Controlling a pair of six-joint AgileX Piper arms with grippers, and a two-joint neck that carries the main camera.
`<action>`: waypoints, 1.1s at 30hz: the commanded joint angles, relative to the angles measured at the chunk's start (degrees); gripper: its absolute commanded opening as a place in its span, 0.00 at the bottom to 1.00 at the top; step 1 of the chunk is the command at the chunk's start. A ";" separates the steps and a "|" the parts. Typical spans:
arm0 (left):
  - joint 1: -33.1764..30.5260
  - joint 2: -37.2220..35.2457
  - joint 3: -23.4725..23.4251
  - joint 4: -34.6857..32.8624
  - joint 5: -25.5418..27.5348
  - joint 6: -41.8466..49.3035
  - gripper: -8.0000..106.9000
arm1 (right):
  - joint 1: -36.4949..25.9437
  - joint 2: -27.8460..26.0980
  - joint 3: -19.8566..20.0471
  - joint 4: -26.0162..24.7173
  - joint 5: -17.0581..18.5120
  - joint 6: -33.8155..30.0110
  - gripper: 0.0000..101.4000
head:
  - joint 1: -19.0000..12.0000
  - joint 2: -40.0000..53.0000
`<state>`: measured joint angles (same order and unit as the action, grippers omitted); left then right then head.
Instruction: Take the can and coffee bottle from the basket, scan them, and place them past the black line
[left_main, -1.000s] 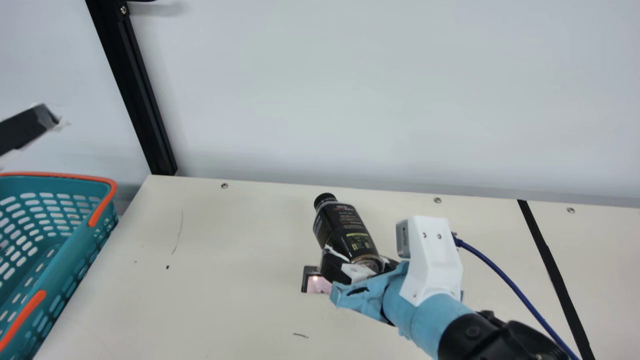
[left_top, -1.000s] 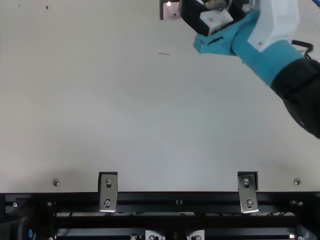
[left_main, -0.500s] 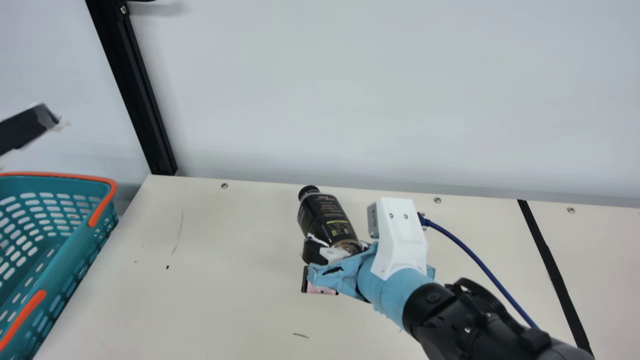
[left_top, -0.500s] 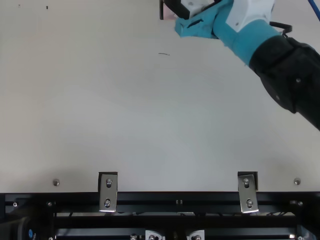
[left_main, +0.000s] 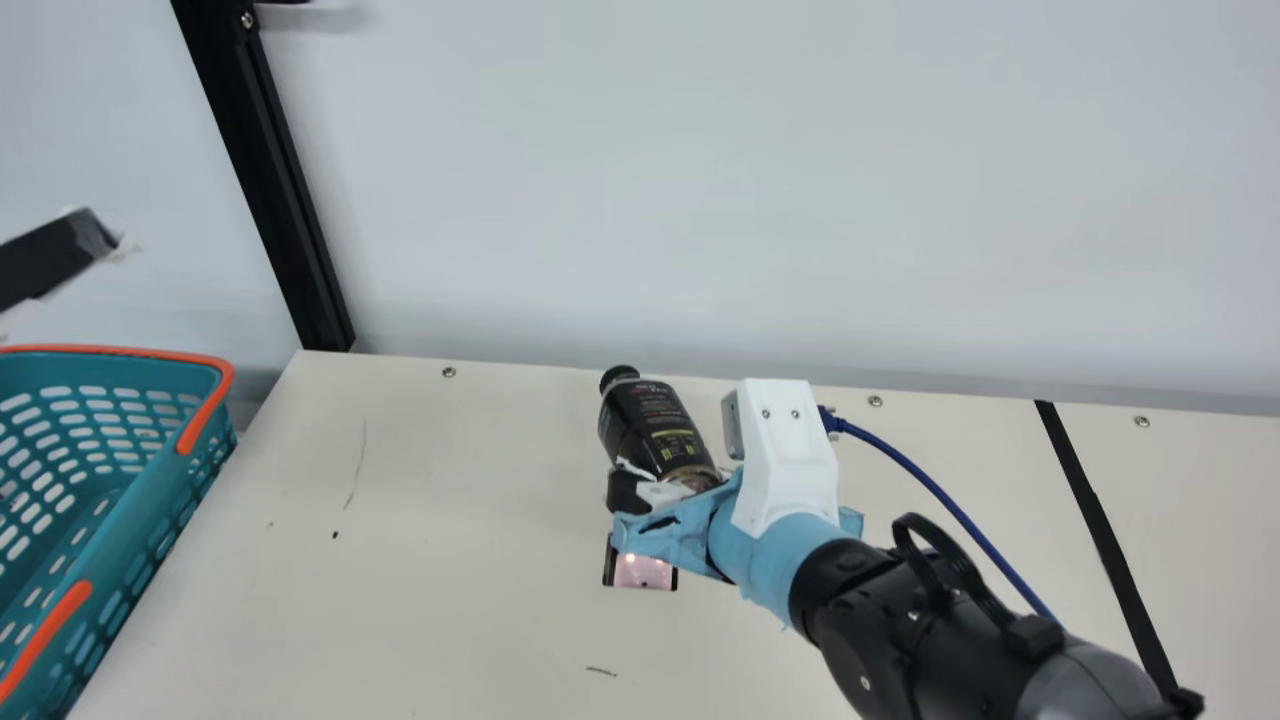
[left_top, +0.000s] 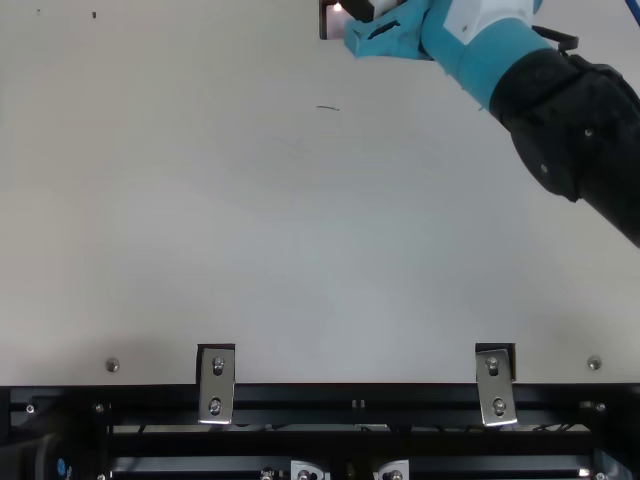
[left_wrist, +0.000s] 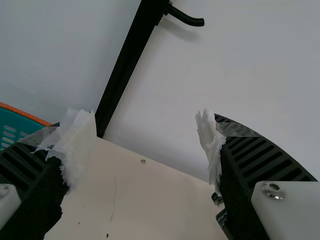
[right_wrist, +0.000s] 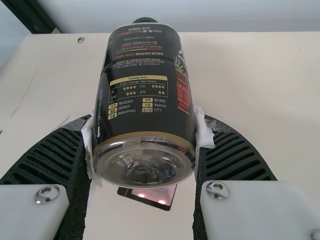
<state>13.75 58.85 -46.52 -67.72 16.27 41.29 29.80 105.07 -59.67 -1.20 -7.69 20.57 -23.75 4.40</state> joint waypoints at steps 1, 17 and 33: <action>0.00 0.00 0.00 0.00 0.00 0.00 0.85 | -0.16 -0.05 -0.06 1.55 -0.43 -2.77 0.00 | -0.68 -0.44; 0.00 0.00 0.00 0.00 0.00 0.00 0.85 | -7.09 -3.37 5.43 18.88 -3.76 -19.99 0.00 | -0.33 -1.40; 0.00 0.00 0.00 0.00 0.00 0.00 0.85 | -13.01 -7.89 17.31 47.22 -17.73 -43.96 0.00 | 2.99 -15.86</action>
<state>13.75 58.85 -46.52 -67.72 16.27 41.29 16.88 97.62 -42.95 41.40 -24.35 -20.53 -20.82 -9.97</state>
